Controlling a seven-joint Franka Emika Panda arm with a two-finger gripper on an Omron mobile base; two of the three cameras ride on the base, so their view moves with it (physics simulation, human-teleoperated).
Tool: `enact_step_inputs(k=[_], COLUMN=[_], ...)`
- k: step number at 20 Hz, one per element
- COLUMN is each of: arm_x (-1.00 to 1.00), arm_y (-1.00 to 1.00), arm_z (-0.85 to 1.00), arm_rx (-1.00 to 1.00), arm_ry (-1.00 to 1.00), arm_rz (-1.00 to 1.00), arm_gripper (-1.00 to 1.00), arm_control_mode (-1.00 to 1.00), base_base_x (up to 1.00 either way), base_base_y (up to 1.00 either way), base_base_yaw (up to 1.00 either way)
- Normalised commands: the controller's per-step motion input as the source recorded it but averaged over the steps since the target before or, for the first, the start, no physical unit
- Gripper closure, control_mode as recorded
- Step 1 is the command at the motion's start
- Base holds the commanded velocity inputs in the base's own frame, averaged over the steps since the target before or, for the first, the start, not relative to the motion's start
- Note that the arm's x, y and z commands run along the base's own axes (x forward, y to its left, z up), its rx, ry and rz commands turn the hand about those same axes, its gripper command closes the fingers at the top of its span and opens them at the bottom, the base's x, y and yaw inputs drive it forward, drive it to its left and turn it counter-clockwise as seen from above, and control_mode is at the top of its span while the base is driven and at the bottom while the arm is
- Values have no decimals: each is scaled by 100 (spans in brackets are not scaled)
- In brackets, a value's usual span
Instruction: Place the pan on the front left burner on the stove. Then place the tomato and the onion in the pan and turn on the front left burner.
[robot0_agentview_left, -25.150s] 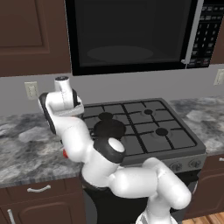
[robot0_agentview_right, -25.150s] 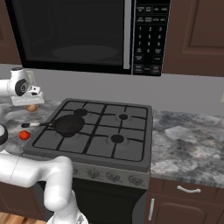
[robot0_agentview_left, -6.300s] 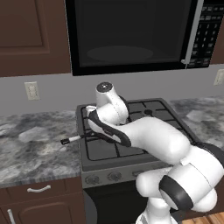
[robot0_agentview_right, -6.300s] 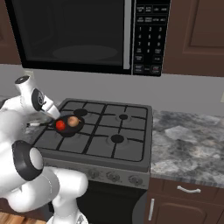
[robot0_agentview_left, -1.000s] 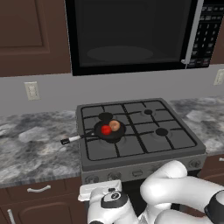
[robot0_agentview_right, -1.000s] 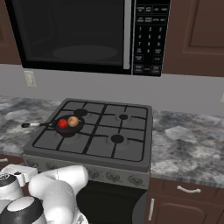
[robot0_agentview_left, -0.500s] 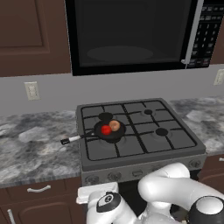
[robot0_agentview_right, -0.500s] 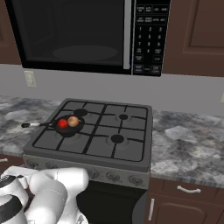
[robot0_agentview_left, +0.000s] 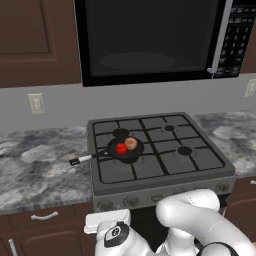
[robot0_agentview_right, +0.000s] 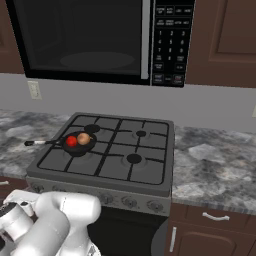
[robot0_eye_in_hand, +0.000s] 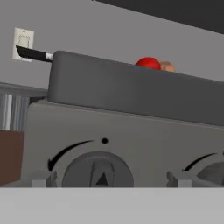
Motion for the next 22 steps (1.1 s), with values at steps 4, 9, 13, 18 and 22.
enact_step_inputs(k=[4,9,13,18,22], arm_x=[27,32,29,14,12], arm_y=[0,0,13,3,12], arm_z=[-12,-10,-16,-9,0], arm_rx=[-1,-3,-4,-6,-26], arm_ry=[-7,-6,-5,-3,0], arm_rz=[0,0,0,1,5], arm_gripper=[-100,-100,100,100,100], arm_control_mode=[-100,-100,-100,-100,-100], base_base_x=[0,0,0,0,0], base_base_y=[0,0,0,0,0], base_base_yaw=[0,0,0,0,0])
